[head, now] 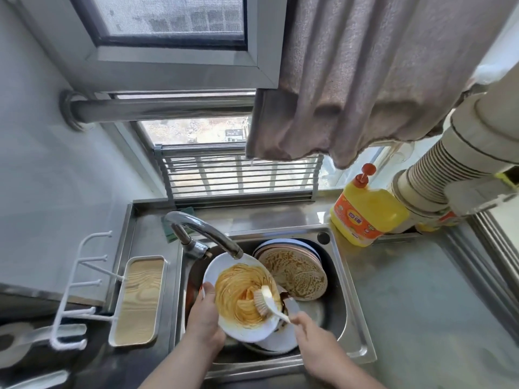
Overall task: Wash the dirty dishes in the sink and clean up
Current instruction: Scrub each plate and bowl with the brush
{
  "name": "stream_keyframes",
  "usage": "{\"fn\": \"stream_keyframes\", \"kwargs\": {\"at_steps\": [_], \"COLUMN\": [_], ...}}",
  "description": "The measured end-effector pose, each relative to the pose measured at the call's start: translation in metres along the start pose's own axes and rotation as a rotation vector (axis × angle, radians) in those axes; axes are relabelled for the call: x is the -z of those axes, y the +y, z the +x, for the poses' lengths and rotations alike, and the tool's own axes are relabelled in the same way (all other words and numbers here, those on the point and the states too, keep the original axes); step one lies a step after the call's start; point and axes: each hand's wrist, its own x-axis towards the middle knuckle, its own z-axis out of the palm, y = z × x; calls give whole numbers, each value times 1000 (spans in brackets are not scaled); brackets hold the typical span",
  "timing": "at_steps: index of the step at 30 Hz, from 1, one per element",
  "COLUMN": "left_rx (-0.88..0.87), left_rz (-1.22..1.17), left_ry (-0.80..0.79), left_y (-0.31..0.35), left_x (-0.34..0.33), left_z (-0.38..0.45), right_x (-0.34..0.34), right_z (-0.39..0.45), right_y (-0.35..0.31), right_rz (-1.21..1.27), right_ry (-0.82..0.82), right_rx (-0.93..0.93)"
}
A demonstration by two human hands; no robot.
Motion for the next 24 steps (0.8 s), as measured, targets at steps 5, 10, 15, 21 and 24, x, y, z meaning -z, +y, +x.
{"fn": "stream_keyframes", "kwargs": {"at_steps": [5,10,15,21,24], "left_rx": [27,-16,20,34,38], "left_rz": [-9,-24,1,-42,-18], "left_ry": [-21,-15,-35,-49,-37], "left_y": [-8,2,-6,5,-1], "left_x": [-9,0,-7,-5,-5], "left_z": [-4,11,10,16,13], "right_x": [-25,-9,-21,1,-24], "right_z": [-3,0,-5,-11,-15], "right_y": [-28,-9,-30,-4,-26], "right_rz": [37,18,94,34,20], "right_ry": [-28,16,-26,-8,-50], "right_rx": [108,12,100,4,64]}}
